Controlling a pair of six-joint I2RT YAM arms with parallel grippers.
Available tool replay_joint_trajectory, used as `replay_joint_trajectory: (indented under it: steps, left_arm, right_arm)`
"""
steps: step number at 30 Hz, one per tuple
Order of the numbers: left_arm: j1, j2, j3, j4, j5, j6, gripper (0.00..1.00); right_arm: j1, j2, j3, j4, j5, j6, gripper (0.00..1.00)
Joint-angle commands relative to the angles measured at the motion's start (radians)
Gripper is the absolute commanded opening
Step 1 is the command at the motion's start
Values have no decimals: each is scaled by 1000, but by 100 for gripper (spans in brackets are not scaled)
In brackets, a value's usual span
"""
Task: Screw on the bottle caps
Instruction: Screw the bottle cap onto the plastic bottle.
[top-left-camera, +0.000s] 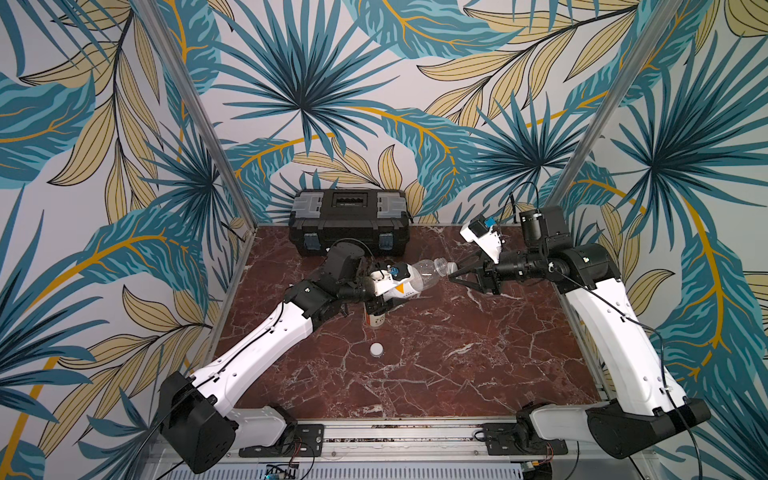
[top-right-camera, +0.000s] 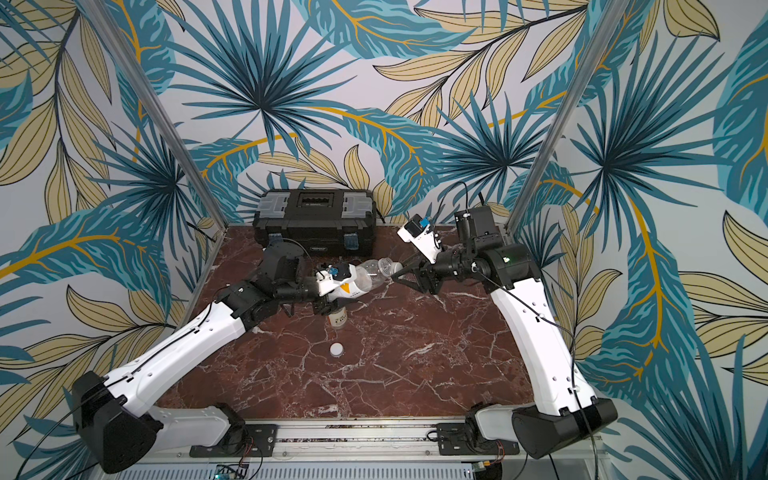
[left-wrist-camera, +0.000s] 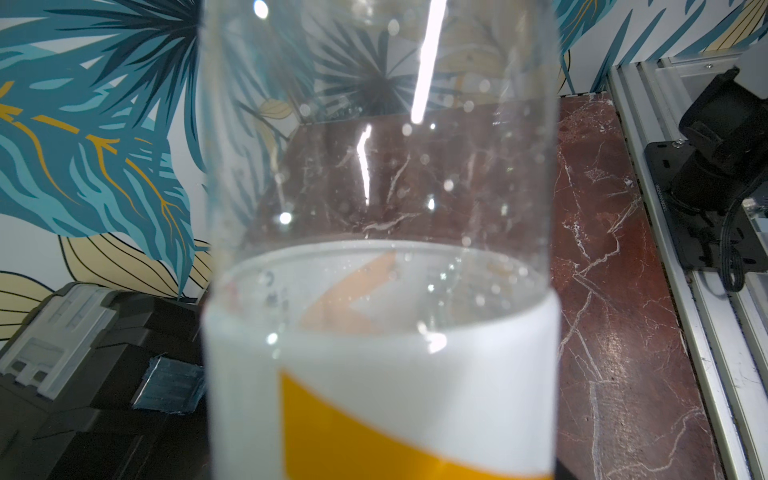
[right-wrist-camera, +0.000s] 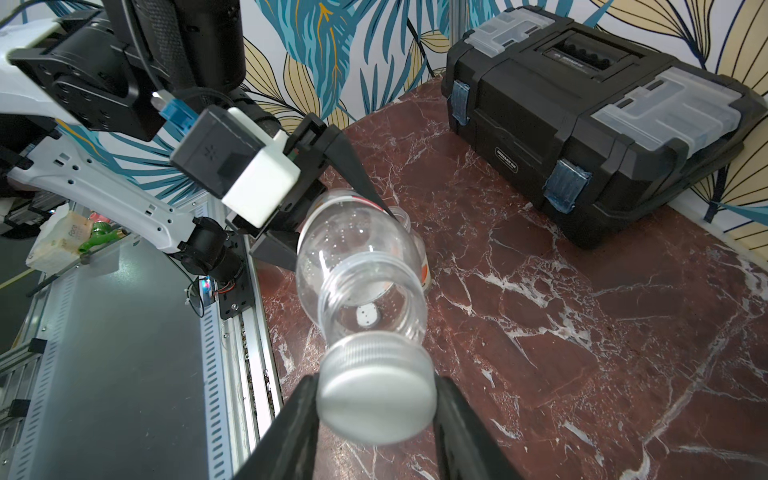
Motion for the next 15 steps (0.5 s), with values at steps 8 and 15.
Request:
replay_joint_trajectory:
  steps: [8, 15]
  left_arm:
    - [-9, -14, -24, -6, 51, 19, 0]
    - [-14, -8, -20, -39, 71, 41, 0]
  right_arm:
    - [-2, 26, -13, 24, -57, -11, 45]
    - [-2, 38, 3, 3, -50, -31, 43]
